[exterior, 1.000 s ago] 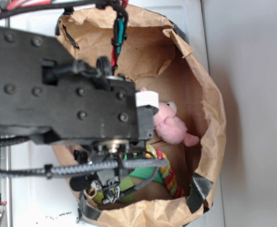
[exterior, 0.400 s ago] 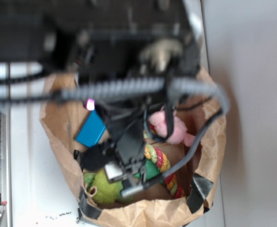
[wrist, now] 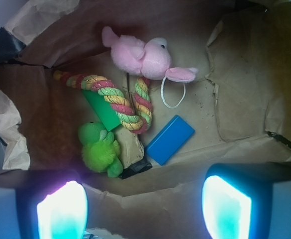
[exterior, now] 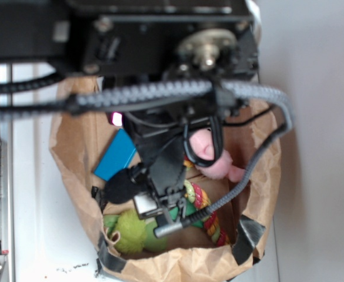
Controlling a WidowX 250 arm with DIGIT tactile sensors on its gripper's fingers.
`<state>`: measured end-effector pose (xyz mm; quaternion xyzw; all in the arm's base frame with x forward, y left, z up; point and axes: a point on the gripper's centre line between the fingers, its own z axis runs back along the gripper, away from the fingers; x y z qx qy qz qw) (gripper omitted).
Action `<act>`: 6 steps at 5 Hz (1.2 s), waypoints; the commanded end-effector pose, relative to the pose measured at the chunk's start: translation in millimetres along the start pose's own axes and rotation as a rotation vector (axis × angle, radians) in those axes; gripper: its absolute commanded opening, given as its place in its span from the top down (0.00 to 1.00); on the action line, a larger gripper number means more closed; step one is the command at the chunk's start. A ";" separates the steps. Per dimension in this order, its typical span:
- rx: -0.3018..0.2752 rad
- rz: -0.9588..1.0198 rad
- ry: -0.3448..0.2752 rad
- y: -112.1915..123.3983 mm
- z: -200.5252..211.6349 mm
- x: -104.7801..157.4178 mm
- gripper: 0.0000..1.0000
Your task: Grab the green animal.
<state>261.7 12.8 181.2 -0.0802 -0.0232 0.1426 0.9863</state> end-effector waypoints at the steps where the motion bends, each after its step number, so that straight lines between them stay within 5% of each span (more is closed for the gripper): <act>1: 0.003 0.002 -0.063 3.5 16.3 6.6 0.00; 3: 0.020 -0.001 -0.065 1.8 -12.2 11.4 0.00; 6: -0.091 -0.008 -0.013 -5.9 -18.7 -11.6 0.00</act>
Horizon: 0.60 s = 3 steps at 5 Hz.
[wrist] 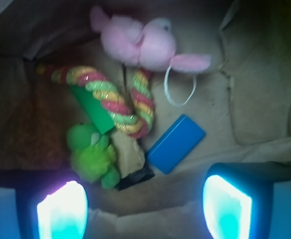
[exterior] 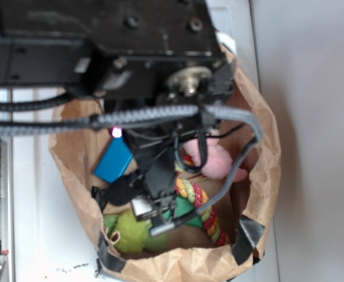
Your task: Grab the green animal.
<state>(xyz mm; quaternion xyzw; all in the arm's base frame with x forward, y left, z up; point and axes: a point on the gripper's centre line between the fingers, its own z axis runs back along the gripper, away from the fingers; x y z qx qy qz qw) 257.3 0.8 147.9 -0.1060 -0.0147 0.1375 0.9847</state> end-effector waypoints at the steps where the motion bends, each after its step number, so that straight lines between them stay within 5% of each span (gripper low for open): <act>1: -0.045 0.003 -0.043 -3.3 14.7 -4.6 0.00; 3: -0.047 0.014 -0.072 -5.9 0.4 -4.3 0.00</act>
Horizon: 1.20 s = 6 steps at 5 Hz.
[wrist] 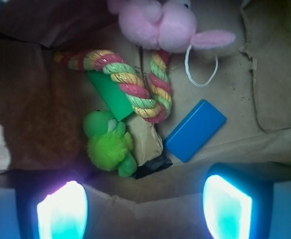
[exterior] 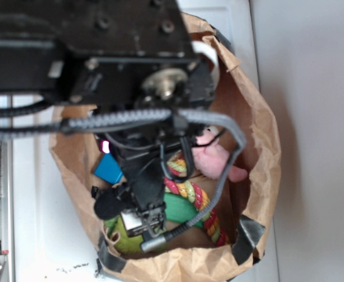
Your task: Grab the green animal.
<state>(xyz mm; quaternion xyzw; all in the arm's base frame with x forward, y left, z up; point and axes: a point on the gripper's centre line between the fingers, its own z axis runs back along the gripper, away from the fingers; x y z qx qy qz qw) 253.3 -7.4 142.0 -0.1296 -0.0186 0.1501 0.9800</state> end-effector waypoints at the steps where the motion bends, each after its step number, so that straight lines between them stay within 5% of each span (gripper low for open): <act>1: -0.021 -0.027 -0.045 -5.2 -1.3 -0.8 0.00; 4: 0.004 -0.057 -0.048 -26.3 -21.6 -6.9 0.00; 6: 0.051 -0.018 -0.049 -13.1 -34.2 9.3 0.00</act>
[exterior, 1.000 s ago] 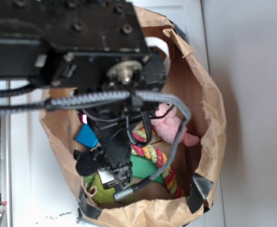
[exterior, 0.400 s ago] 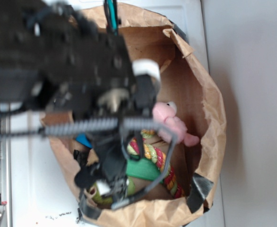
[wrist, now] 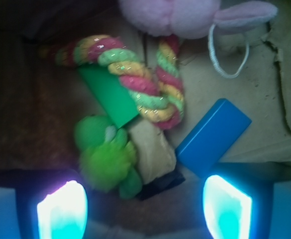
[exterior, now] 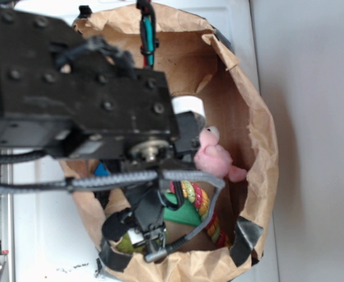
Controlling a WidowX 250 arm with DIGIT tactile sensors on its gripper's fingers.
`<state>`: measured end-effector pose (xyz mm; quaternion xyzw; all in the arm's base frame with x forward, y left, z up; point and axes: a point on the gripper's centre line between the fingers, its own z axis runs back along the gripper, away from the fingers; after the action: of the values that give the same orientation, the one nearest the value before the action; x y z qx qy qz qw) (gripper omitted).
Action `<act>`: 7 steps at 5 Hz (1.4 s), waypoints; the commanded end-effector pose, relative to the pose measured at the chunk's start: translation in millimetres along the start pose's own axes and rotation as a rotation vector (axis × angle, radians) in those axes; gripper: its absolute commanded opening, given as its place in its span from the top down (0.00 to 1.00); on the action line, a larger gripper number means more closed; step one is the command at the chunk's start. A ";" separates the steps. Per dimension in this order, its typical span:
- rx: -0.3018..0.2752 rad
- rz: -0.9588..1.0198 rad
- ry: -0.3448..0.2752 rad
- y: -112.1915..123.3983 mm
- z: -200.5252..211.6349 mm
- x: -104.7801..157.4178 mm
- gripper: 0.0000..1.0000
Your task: Grab the green animal.
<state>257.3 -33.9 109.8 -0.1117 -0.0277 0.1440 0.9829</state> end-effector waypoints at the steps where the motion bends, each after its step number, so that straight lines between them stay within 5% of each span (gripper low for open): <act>1: 0.021 0.013 -0.045 6.1 4.9 14.6 0.00; 7: 0.050 -0.023 -0.015 -26.6 -0.1 -25.7 0.00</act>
<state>239.7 -65.1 102.4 -0.0827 -0.0092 0.1443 0.9860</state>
